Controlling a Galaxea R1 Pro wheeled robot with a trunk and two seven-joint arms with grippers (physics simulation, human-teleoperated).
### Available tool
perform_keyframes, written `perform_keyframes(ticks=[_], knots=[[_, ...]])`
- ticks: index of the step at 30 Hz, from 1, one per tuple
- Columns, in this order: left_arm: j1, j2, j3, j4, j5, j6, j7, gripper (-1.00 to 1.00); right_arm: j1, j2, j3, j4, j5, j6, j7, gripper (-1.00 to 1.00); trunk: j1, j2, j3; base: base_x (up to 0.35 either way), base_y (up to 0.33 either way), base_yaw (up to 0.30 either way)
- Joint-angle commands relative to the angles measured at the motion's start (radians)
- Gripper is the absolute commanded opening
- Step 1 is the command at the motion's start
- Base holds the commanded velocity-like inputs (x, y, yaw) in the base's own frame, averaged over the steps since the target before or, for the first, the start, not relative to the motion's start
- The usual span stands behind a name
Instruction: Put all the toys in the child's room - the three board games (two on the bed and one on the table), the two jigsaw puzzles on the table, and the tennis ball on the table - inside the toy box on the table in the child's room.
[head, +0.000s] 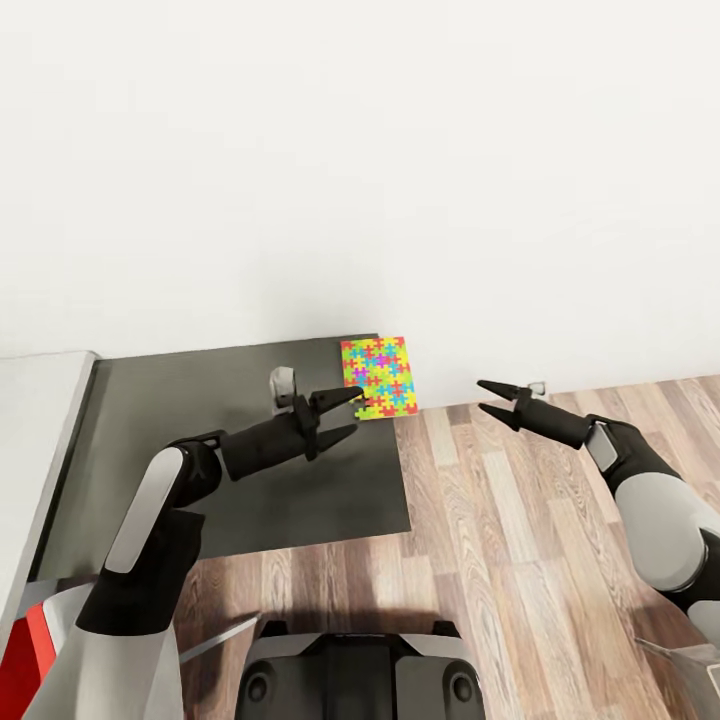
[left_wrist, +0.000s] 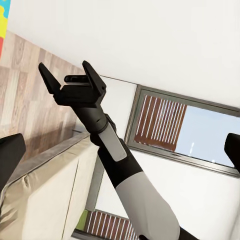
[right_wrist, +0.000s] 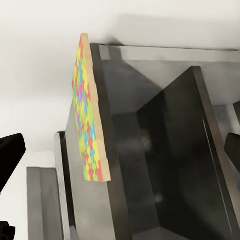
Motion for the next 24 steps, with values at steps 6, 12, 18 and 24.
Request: perform_keyframes(ticks=[6,12,18,24], knots=[[-0.001,-0.002,0.0,-0.001,0.01,0.002,0.015,1.0,0.0,-0.002,-0.008,0.0,-0.007,0.005,0.001,1.0,0.001,-0.002,-0.001,0.0,0.0,0.011],[-0.001,-0.001,0.0,-0.001,0.01,0.002,0.016,1.0,0.001,0.0,-0.008,0.0,-0.016,0.003,0.0,1.0,0.001,-0.002,-0.001,0.0,0.0,0.004],[-0.002,-0.001,0.0,-0.001,0.01,0.002,0.015,1.0,0.001,-0.001,-0.008,0.0,-0.019,0.002,0.0,1.0,0.001,-0.002,-0.001,0.0,0.0,0.001],[-0.026,0.001,0.007,0.001,0.011,0.002,0.022,1.0,0.001,-0.001,-0.008,0.0,-0.021,0.002,-0.001,1.0,0.001,-0.002,-0.001,0.0,0.0,0.0]])
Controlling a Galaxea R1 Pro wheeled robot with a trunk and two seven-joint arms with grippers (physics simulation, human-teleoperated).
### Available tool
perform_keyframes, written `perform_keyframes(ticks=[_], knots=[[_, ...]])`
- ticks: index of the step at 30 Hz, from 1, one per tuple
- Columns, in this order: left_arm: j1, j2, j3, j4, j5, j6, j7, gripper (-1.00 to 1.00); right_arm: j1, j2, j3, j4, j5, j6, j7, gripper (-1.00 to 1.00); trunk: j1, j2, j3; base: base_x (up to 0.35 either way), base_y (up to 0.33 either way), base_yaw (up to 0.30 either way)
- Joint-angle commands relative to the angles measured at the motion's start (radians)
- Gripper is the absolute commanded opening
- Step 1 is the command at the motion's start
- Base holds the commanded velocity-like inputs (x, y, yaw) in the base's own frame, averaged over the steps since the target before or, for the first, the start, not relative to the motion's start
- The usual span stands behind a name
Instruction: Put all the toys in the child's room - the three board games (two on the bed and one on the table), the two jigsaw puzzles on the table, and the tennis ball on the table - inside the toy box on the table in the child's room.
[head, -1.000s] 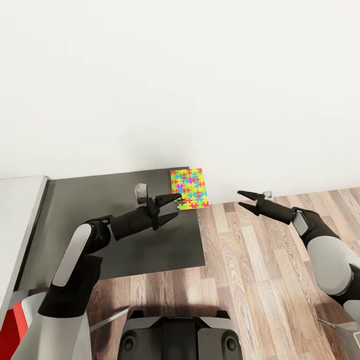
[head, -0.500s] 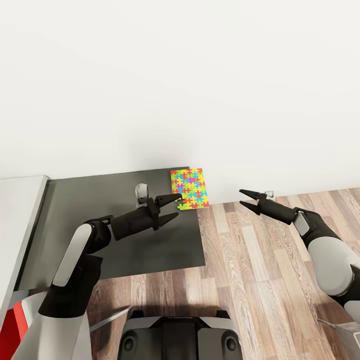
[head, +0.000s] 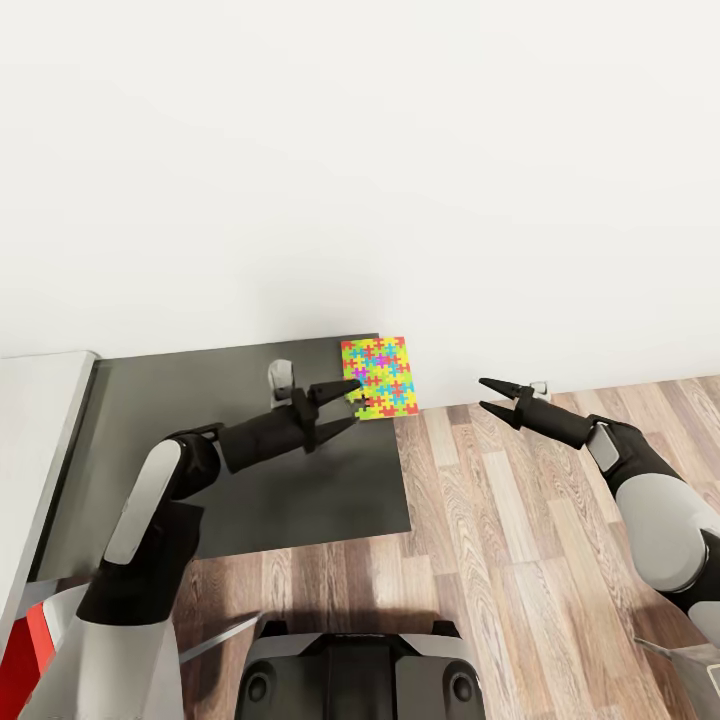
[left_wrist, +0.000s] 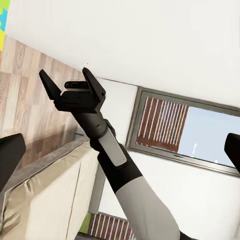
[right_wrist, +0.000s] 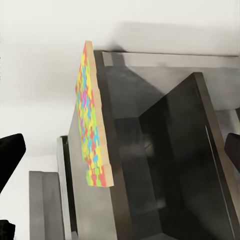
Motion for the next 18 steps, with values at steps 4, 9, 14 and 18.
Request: perform_keyframes(ticks=[4,9,14,18], knots=[[-0.057,0.007,0.013,0.003,0.019,0.002,0.013,1.0,-0.001,0.001,-0.005,0.0,0.002,0.008,0.002,1.0,0.001,-0.002,-0.001,0.0,0.0,0.0],[-0.103,0.012,0.027,0.004,0.042,0.003,0.032,1.0,-0.001,0.001,-0.005,0.0,0.001,0.008,0.002,1.0,0.001,-0.002,-0.001,0.0,0.0,0.002],[-0.122,0.012,0.032,0.006,0.079,0.002,0.073,1.0,-0.001,0.001,-0.005,0.0,0.0,0.008,0.002,1.0,0.001,-0.002,-0.001,0.0,0.0,0.085],[-0.128,0.013,0.033,0.006,0.095,0.002,0.105,1.0,-0.001,0.002,-0.005,0.0,0.0,0.008,0.002,1.0,0.001,-0.002,-0.001,0.0,0.0,0.196]])
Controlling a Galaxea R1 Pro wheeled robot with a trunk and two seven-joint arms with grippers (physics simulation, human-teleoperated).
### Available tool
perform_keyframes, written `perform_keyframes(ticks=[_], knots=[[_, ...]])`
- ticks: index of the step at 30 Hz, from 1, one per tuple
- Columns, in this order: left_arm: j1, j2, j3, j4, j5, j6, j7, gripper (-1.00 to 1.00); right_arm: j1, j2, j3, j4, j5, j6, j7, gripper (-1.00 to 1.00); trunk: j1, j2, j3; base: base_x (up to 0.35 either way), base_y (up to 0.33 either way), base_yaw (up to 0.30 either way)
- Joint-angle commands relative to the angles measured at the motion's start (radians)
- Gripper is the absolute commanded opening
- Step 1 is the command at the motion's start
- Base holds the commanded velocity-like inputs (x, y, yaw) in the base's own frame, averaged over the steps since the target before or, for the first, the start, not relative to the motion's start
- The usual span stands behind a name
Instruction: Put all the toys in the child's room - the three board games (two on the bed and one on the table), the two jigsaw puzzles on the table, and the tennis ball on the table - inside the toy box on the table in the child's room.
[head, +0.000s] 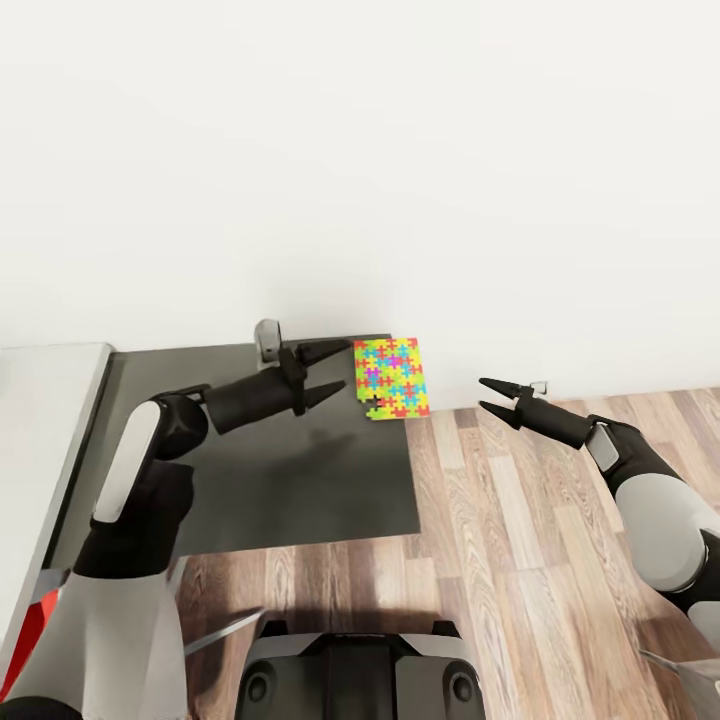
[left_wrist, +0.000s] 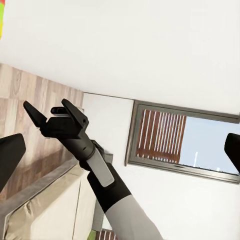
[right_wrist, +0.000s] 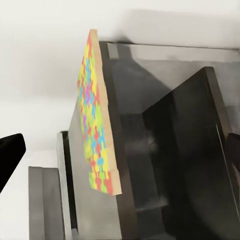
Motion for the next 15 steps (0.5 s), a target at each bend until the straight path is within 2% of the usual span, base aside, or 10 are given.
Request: perform_keyframes(ticks=[1,15], knots=[[-0.002,0.0,-0.001,0.0,0.014,0.0,0.018,1.0,-0.001,0.0,-0.005,0.0,0.002,0.009,0.003,1.0,0.001,-0.002,-0.001,0.0,0.0,0.228],[-0.002,-0.003,-0.003,-0.001,0.024,0.0,0.045,1.0,-0.001,-0.002,-0.005,0.0,0.002,0.009,0.003,1.0,0.001,-0.002,-0.001,0.0,0.0,0.254]])
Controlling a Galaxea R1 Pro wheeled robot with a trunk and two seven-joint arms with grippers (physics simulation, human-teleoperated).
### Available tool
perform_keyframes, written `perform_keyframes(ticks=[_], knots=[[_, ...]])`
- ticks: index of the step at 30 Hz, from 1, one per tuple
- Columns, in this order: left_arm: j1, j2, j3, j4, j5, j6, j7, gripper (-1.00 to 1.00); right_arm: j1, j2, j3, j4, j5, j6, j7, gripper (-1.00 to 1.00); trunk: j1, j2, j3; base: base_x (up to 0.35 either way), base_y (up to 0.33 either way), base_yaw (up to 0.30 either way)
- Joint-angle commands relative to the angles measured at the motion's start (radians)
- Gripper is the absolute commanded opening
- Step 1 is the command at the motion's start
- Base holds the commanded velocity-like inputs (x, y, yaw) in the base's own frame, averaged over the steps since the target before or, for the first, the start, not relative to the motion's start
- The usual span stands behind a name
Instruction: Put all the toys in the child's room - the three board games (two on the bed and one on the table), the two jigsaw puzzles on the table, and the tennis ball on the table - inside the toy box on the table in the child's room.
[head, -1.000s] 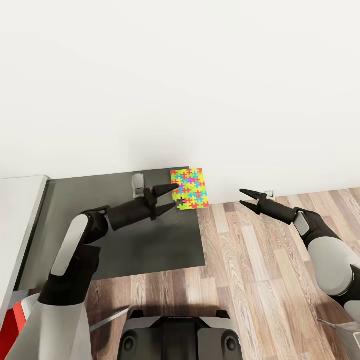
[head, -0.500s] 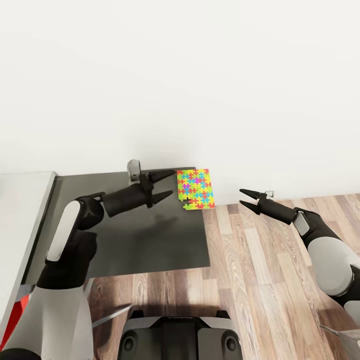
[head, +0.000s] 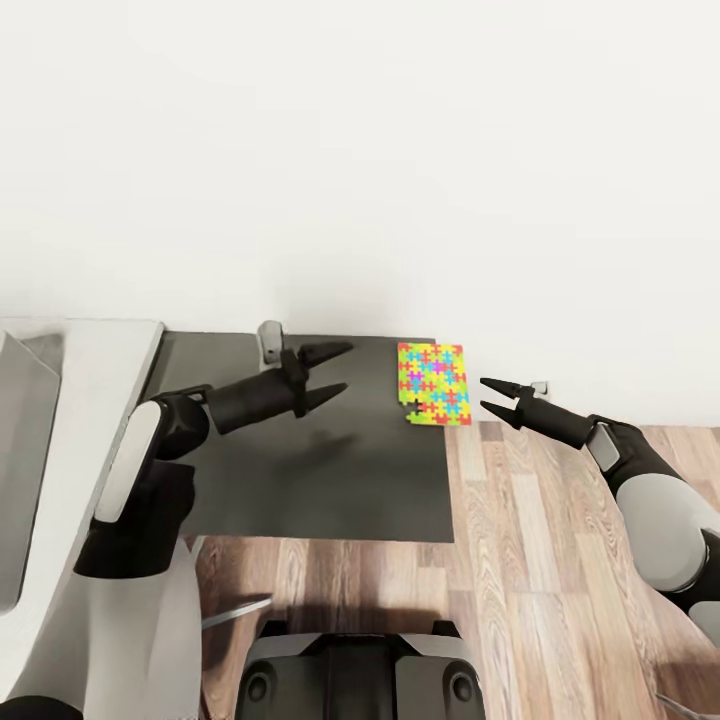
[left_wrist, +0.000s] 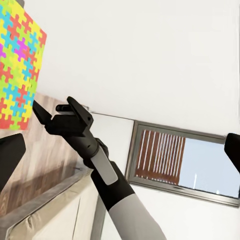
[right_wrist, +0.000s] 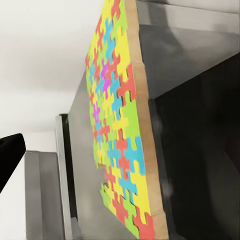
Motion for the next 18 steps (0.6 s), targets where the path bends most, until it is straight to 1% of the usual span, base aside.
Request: perform_keyframes(ticks=[1,7,18], knots=[[0.0,0.0,-0.001,0.0,0.01,0.0,0.011,1.0,-0.001,0.0,-0.005,0.0,0.002,0.009,0.003,1.0,0.001,-0.002,-0.001,0.0,0.0,0.148],[0.006,-0.001,-0.003,0.0,0.01,0.0,0.013,1.0,-0.001,0.0,-0.006,0.0,0.003,0.008,0.002,1.0,0.001,-0.002,-0.001,0.0,0.0,0.095],[0.013,-0.004,-0.004,0.0,0.007,0.0,0.014,1.0,-0.001,-0.002,-0.006,0.0,0.003,0.009,0.001,1.0,0.001,-0.002,-0.001,0.0,0.0,0.026]])
